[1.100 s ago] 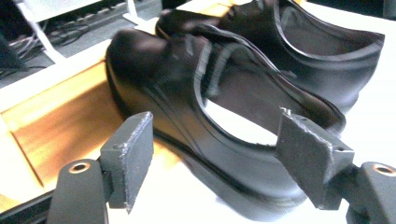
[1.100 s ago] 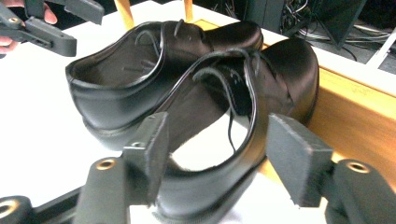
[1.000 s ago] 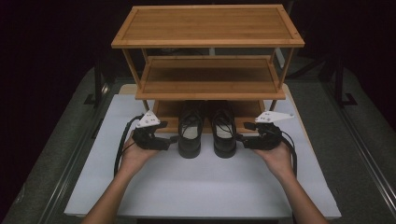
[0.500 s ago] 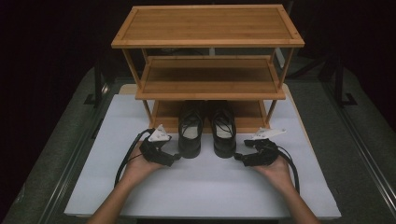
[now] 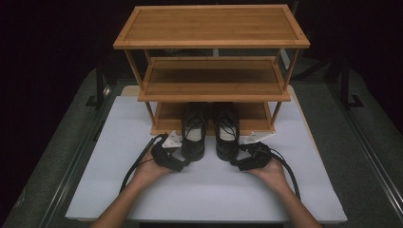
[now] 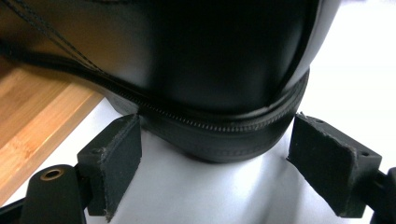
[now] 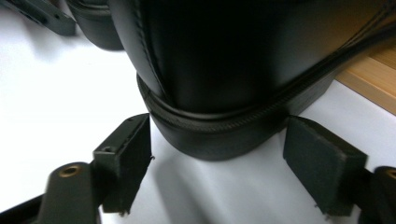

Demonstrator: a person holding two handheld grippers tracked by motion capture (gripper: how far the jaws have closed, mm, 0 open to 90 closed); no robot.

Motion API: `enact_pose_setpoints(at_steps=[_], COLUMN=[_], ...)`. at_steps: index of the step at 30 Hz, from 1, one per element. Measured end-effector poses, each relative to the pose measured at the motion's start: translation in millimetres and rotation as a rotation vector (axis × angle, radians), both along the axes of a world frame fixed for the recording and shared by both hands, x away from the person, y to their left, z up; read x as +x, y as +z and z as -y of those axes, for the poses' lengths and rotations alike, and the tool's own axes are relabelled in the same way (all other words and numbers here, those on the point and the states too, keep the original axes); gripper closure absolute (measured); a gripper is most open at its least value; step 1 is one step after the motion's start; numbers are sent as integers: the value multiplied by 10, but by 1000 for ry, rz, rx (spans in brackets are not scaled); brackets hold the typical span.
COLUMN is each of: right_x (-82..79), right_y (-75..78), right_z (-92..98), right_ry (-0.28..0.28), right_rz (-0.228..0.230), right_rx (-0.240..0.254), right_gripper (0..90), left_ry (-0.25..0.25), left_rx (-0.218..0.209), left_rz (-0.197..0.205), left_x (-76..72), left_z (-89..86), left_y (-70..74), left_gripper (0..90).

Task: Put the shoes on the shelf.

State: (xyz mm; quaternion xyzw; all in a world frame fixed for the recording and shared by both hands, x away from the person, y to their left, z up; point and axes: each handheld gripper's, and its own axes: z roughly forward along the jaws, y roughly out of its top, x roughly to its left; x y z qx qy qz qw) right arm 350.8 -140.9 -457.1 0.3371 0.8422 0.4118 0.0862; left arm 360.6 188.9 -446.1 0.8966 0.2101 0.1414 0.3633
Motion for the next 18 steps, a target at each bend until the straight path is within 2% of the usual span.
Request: enact_pose_setpoints(at_steps=[3,5,7,13,16,18], right_x=[-7,-15,-22,-37,-42,-37], right_y=[10,2,-2,1,10,19], right_z=[-69,-123,-157,-183,-177,-171], right_ry=[13,22,7,-38,-46,-45], right_rz=[10,16,28,29,30,28], right_rx=[8,-3,-34,-22,-8,-4], right_gripper=[260,267,275,310,314,315], left_ry=[-10,-7,1,19,24,27], left_rx=[-2,14,4,3,-11,1], left_rz=[4,10,9,-4,-11,-27], left_x=[-5,-9,-1,16,19,32], left_z=[45,94,88,116,110,125], left_y=[-9,-30,-28,-25,7,24], left_gripper=[208,206,207,213,216,216])
